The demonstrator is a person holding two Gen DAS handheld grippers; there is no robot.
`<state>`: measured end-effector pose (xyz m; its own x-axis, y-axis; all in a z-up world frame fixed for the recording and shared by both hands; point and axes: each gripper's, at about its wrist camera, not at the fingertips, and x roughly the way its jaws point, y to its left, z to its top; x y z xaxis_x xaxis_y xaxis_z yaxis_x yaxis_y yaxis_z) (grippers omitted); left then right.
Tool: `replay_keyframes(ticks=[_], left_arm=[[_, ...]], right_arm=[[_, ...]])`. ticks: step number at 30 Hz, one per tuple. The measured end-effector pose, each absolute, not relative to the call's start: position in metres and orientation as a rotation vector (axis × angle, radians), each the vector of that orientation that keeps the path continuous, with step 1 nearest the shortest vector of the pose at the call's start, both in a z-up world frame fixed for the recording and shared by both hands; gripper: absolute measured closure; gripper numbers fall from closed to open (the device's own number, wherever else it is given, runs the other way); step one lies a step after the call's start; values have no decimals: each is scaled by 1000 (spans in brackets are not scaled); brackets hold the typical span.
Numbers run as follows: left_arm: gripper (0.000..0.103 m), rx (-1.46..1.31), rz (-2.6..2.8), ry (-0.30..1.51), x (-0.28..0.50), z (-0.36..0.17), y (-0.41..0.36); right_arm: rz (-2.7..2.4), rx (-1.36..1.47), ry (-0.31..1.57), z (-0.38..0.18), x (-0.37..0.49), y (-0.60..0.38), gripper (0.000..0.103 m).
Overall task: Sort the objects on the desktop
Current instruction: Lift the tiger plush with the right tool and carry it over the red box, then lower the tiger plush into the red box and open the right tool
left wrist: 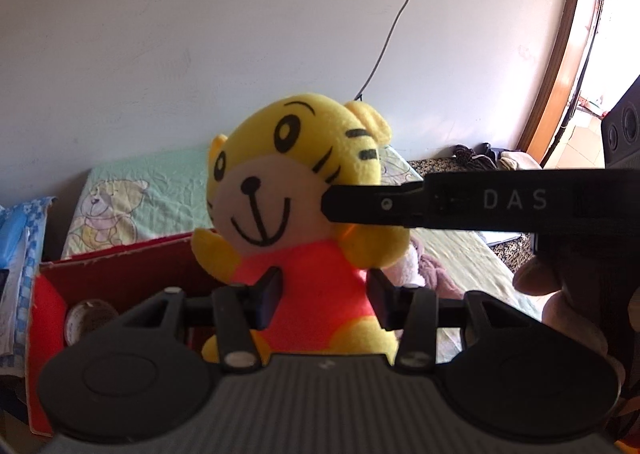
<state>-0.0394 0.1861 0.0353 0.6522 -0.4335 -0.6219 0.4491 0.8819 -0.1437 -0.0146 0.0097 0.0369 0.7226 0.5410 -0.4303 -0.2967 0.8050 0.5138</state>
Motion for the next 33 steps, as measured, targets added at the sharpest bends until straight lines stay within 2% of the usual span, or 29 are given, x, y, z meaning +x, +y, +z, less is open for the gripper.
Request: replay_keyframes(ticks=[13, 17, 19, 33], left_arm=[[57, 2, -643, 827, -1, -8, 215], [50, -9, -647, 861, 10, -23, 220], [47, -12, -645, 885, 19, -29, 224], [46, -44, -680, 1005, 42, -63, 231]], right_arm=[[241, 181, 835, 13, 16, 75, 78], [214, 117, 892, 7, 26, 88, 78], [201, 98, 927, 0, 33, 94, 78], [125, 114, 1010, -26, 47, 93, 75]])
